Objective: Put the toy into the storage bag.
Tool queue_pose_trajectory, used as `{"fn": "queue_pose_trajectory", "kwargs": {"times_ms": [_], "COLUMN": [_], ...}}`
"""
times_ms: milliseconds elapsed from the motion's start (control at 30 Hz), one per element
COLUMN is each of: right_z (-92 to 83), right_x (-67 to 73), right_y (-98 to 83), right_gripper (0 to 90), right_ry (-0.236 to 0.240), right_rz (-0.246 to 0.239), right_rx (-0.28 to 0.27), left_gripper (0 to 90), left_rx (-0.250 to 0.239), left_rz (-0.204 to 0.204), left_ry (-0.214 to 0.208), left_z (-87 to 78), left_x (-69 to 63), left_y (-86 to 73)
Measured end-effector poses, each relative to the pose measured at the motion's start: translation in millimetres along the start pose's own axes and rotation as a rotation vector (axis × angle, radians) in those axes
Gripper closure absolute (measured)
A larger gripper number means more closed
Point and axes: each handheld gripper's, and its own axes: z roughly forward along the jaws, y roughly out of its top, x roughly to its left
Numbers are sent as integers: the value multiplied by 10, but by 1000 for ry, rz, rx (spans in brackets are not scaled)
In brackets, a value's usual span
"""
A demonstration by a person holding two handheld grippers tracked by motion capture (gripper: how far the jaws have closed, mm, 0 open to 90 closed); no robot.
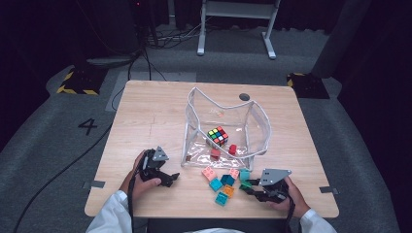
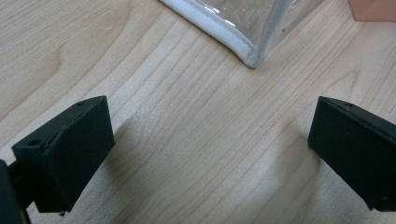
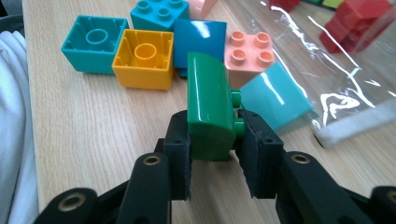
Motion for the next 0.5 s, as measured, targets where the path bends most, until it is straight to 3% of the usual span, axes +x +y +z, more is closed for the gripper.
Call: {"fn": "queue_pose_trajectory", "kwargs": {"times_ms": [300,500], "right_z": [-141,-272], "right_x": [-59,-149], "right_y": [-63,-103], "right_gripper": [668,669], "right_ry": [0,-41], "right_rz": [11,33], "right_rx": [-7,-25], "left_gripper": [3,4], "left_rx": [-1,0], "left_rz": [0,1], "left_ry": [1,0], "left_z": [1,0], "left_x": [-1,0], "left_y": [-1,0]}}
